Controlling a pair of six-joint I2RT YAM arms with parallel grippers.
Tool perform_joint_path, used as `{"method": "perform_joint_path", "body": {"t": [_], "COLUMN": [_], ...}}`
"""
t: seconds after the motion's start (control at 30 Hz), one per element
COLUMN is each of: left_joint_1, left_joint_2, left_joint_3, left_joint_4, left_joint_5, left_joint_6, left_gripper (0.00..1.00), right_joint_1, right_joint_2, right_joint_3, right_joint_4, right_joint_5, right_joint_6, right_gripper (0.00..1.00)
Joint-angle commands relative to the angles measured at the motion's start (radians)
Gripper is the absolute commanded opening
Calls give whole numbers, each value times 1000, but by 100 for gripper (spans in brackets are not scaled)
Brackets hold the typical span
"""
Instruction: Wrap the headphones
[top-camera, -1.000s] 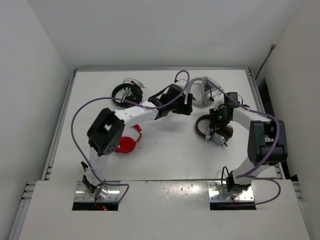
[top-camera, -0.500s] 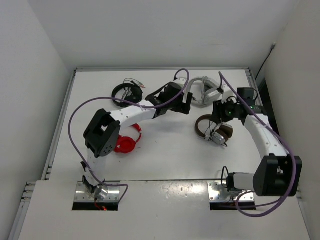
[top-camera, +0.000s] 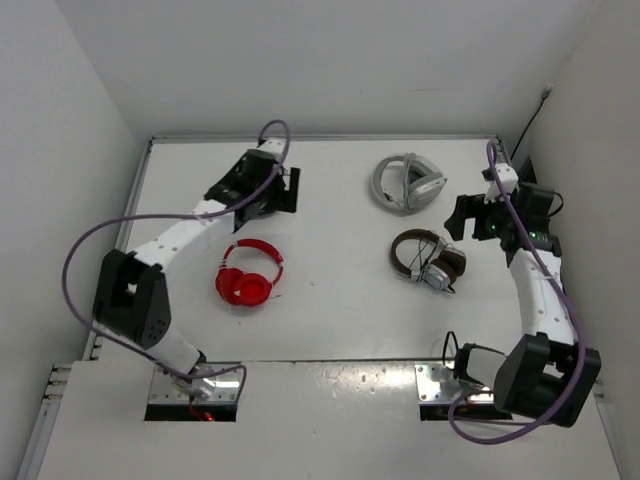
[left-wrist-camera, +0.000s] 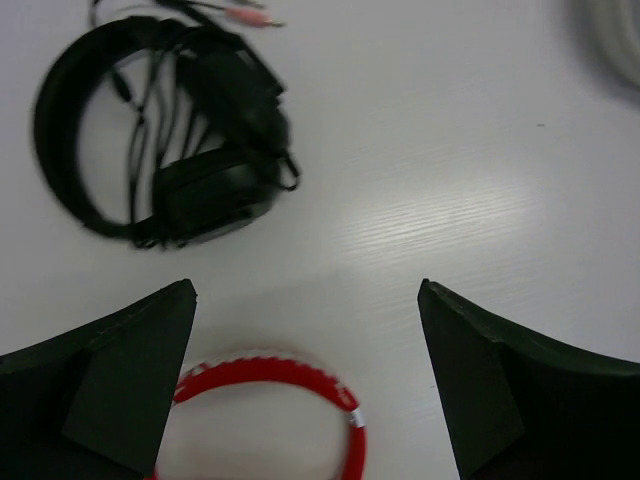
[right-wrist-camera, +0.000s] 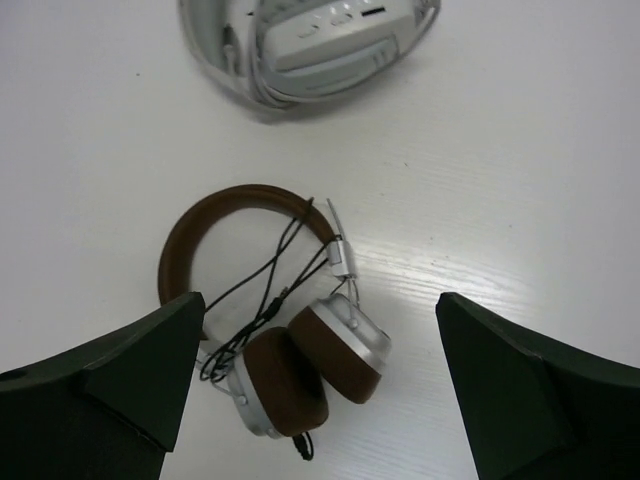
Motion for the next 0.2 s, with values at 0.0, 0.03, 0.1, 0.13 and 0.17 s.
{"method": "perform_joint_path", "body": {"t": [0.0, 0.03, 0.1, 0.13, 0.17], "left_joint_1": [53, 79, 101, 101, 111], "left_joint_2": [-120, -165, -214, -214, -237], "left_joint_3": [-94, -119, -186, -205, -234], "left_joint_4": [4, 4, 14, 14, 26], "left_joint_5": [-58, -58, -58, -67, -67], "left_joint_6": [55, 55, 55, 55, 55], "left_gripper": [99, 99, 99, 99, 99], "right_joint_1": [-31, -32, -45, -45, -45], "right_joint_2": [-18, -9, -9, -9, -9], "right_joint_3": [-43, -43, -66, -66, -75], "right_joint_4": [116, 129, 149, 158, 158], "right_joint_5": [14, 14, 14, 14, 14], "right_joint_6": [23, 23, 23, 32, 32], "right_gripper": [99, 99, 99, 99, 99]}}
